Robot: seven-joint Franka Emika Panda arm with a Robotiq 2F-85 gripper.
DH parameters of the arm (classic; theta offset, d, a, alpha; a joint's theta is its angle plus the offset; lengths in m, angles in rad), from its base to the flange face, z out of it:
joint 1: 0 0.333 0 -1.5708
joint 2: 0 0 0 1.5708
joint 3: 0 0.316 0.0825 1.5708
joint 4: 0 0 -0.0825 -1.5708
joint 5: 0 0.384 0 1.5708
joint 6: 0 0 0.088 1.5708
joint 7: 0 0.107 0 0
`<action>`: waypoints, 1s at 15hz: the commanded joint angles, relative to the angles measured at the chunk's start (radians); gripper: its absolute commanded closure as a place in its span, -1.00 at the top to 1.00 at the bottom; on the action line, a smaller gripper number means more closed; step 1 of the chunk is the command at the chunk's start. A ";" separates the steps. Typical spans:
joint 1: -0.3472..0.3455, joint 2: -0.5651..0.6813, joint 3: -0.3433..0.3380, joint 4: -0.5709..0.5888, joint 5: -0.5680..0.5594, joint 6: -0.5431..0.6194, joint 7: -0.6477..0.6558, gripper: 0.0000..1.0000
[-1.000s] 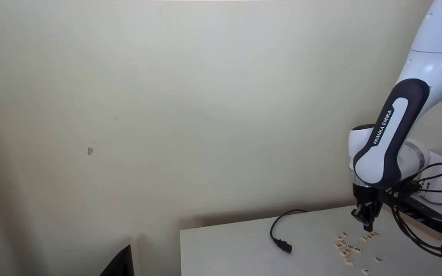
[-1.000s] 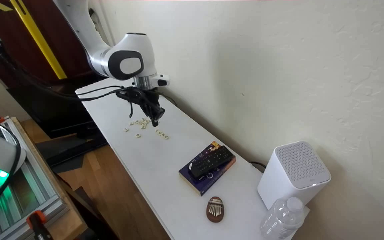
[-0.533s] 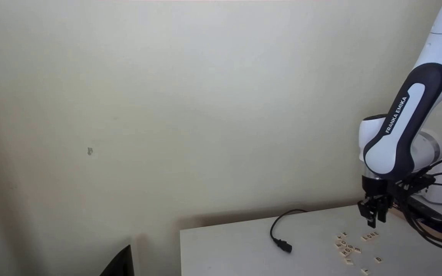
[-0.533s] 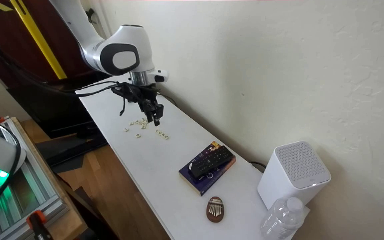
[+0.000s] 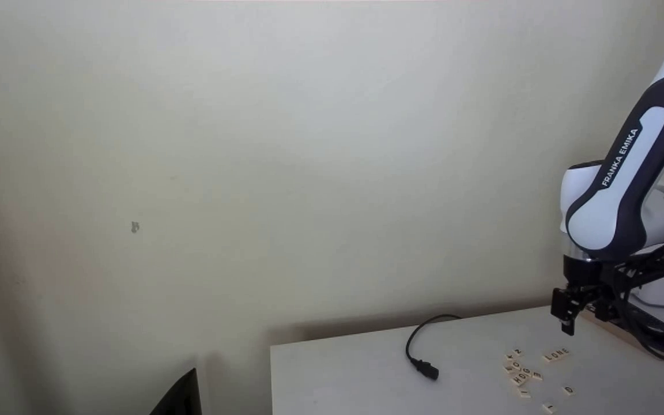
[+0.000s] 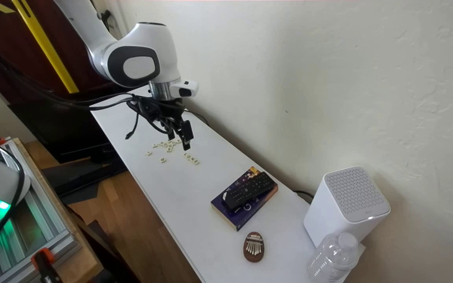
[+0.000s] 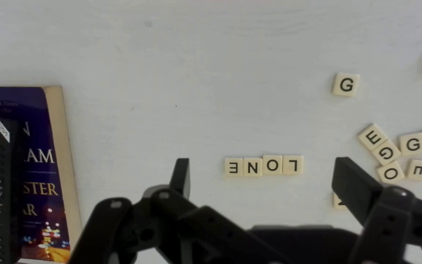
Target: Replace the z tile letter with the l tile letter
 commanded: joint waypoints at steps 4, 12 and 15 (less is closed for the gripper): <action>-0.008 -0.113 -0.018 -0.094 -0.017 0.015 0.024 1.00; 0.007 -0.193 -0.073 -0.144 -0.060 0.015 0.070 1.00; -0.021 -0.157 -0.046 -0.105 -0.040 -0.002 0.048 1.00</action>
